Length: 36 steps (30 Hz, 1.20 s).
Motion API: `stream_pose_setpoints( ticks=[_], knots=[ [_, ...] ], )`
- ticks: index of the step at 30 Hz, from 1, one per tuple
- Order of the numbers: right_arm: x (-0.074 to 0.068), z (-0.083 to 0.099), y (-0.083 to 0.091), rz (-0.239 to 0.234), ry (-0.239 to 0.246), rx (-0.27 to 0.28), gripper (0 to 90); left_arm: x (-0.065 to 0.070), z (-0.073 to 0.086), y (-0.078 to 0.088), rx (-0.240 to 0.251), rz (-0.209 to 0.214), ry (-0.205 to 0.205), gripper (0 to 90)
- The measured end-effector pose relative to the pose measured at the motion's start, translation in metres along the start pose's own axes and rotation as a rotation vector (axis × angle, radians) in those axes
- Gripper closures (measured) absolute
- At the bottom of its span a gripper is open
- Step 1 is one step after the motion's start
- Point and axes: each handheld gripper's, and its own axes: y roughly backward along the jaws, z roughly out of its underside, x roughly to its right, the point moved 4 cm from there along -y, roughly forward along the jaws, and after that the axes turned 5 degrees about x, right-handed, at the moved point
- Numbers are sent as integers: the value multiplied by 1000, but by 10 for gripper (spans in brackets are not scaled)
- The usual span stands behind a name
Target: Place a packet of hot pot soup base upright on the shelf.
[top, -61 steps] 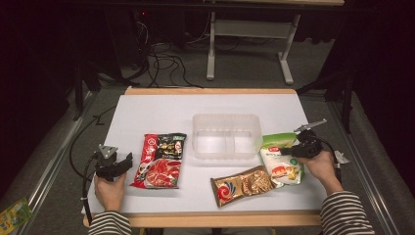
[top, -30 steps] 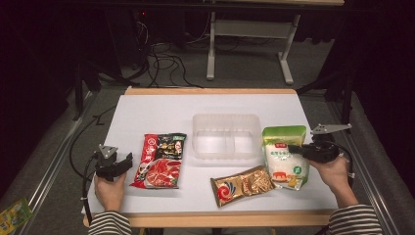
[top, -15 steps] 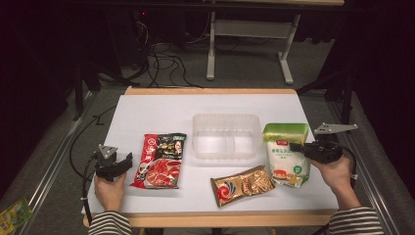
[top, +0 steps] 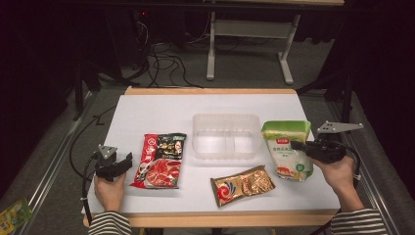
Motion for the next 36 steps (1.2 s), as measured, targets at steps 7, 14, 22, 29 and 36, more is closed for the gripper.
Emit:
stream_pose_setpoints(
  ticks=[7,14,22,29,36],
  knots=[
    [-6,-8,4,-2,3,17,900,0,0,0,-4,-1,-1,381],
    [-12,-12,7,-17,3,33,900,0,0,0,-3,-1,-1,380],
    [-19,-19,8,-35,1,55,900,0,0,0,-3,-2,-1,380],
    [-27,-26,5,-53,1,70,900,0,0,0,1,-1,0,380],
    [-34,-35,-2,-74,-9,80,900,0,0,0,2,3,0,378]
  ],
)
